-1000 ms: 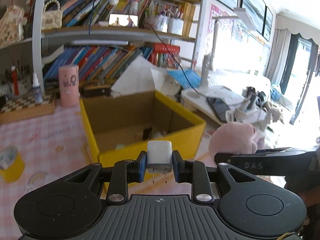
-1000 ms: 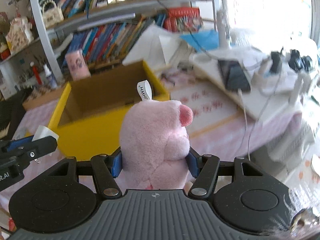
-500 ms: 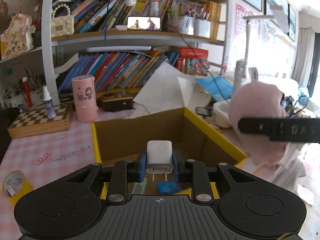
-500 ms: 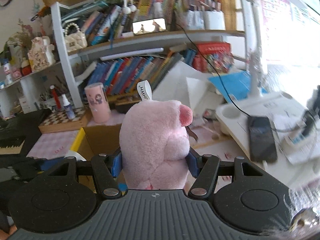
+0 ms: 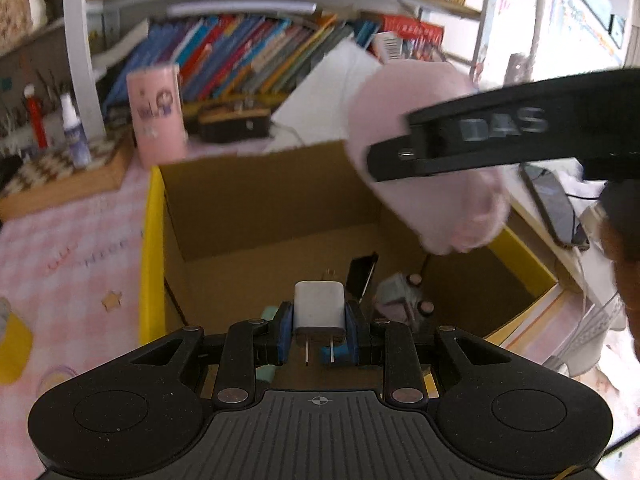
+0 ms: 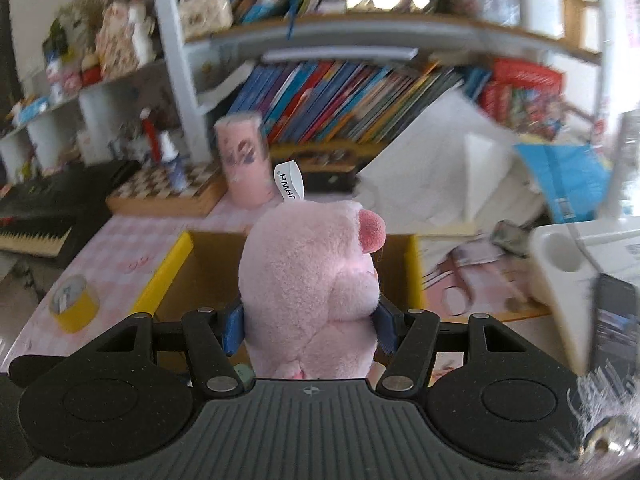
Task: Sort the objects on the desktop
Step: 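Lower the white plug with the left gripper while the right gripper lowers the pig plush into the box, then open the left gripper to drop the plug while the right gripper releases the pig plush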
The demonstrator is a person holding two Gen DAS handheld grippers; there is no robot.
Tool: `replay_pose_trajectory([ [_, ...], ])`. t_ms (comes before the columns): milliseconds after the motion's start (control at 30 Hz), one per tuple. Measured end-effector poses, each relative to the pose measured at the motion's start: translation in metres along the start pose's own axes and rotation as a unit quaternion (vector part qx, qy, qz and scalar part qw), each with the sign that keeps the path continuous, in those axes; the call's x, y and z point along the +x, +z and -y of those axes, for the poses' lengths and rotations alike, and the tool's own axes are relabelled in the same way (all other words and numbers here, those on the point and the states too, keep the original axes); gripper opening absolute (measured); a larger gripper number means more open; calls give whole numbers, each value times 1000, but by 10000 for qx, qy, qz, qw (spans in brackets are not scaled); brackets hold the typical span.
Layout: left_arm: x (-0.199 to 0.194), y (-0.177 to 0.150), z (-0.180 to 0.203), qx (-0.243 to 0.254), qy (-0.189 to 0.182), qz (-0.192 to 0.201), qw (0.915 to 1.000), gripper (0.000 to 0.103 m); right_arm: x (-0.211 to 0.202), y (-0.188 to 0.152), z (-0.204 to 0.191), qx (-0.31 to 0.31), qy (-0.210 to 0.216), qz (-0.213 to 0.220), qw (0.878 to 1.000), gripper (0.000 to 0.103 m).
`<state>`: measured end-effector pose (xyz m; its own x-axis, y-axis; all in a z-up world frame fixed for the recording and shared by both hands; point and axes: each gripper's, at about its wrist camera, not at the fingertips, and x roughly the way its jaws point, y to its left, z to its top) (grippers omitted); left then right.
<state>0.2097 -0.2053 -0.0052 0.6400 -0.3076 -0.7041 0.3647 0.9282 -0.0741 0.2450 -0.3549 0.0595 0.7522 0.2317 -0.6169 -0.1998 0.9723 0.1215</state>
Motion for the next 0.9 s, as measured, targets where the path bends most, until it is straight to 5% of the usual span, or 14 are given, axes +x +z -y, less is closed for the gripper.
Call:
replay_pose_trajectory([
  [267, 5, 0, 0, -118, 10, -135, 9998, 26, 65, 5, -14, -182, 367, -985, 9943, 59],
  [467, 5, 0, -1, -177, 39, -116, 9998, 28, 83, 0, -16, -31, 468, -1339, 9899, 61],
  [700, -8, 0, 1, -110, 103, 60, 9999, 41, 80, -3, -14, 13, 557, -1297, 9900, 70],
  [900, -21, 3, 3, -26, 142, 232, 9996, 42, 57, 5, -15, 35, 626, -874, 9942, 80],
])
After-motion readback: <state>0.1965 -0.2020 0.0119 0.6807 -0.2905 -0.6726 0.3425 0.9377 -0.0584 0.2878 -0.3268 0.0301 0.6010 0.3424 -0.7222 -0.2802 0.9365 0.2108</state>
